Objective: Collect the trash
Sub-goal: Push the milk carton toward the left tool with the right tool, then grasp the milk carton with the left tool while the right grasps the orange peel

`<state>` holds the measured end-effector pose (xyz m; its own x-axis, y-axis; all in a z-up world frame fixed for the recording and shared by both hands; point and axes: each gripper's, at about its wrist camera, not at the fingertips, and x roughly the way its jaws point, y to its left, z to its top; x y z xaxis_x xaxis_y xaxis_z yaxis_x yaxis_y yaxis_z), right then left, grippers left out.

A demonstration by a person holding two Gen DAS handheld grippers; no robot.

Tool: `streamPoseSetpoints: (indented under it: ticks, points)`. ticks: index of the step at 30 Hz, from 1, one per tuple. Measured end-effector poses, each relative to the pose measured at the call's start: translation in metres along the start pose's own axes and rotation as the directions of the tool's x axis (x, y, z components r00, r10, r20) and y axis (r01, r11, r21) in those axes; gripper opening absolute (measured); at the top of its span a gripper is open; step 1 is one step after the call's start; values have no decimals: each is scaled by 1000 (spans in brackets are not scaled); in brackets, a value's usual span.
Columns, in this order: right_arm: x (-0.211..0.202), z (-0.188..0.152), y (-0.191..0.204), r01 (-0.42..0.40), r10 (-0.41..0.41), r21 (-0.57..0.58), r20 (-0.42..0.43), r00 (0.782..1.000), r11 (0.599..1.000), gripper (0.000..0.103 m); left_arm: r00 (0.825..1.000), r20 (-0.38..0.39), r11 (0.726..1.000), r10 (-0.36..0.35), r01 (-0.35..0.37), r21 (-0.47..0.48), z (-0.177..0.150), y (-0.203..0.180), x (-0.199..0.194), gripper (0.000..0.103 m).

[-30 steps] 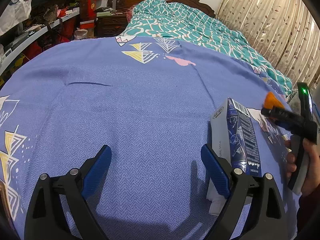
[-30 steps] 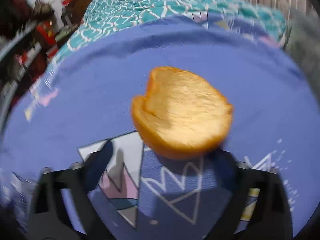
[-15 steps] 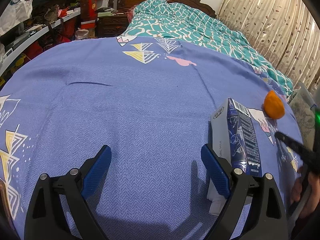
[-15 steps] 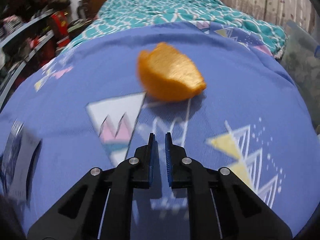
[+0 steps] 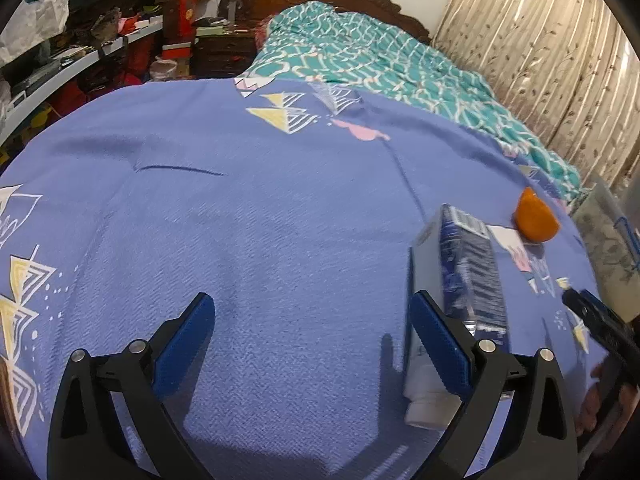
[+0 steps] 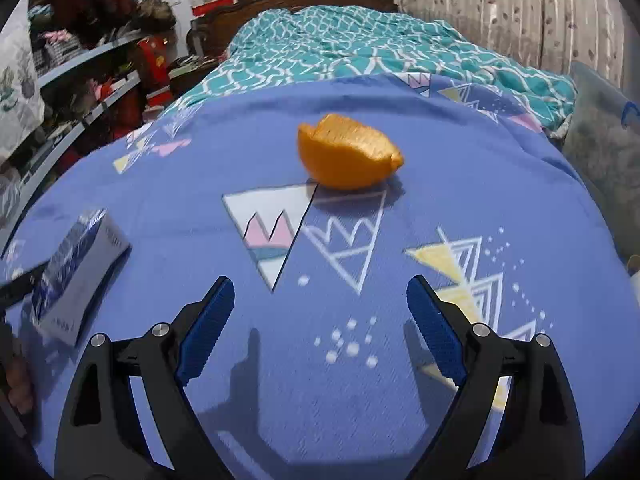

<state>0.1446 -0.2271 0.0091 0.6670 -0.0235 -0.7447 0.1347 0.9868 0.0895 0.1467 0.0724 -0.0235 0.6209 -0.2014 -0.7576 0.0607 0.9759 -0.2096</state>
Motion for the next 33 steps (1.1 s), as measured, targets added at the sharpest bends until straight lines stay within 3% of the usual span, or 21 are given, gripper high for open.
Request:
streamPoseSetpoints:
  ticks: [6,10,17,21,25,27,29,31,33]
  points:
    - [30,33,-11,7,-6,19,-38,999,1000,92,995,62,996,-84,82,25,1,-8,-12,94]
    - [51,51,-21,22,-19,52,-52,998,998,94,987,68,989,-148,150,-14,5,-8,-17,94]
    - [82,83,-34,34,-25,131,-71,997,991,97,984,46,984,-173,171,56,8,-42,-18,94]
    - [96,93,-33,13,1,178,-80,997,984,97,992,3,983,-126,125,136,-1,-63,-3,94]
    - [108,91,-24,-39,61,196,-109,992,980,80,996,-42,980,-76,82,183,-9,-72,15,94]
    - [105,88,-16,-24,42,176,-99,994,984,71,996,-58,979,-70,80,188,-9,-73,19,92]
    - [96,87,-5,11,-2,122,-74,997,992,55,996,-60,983,-62,72,170,-10,-68,21,83]
    - [89,85,0,8,-1,98,-68,998,995,48,996,-60,984,-60,69,163,-9,-66,23,67]
    - [81,79,6,8,-3,77,-65,998,997,46,996,-59,981,-64,73,178,-11,-68,21,59]
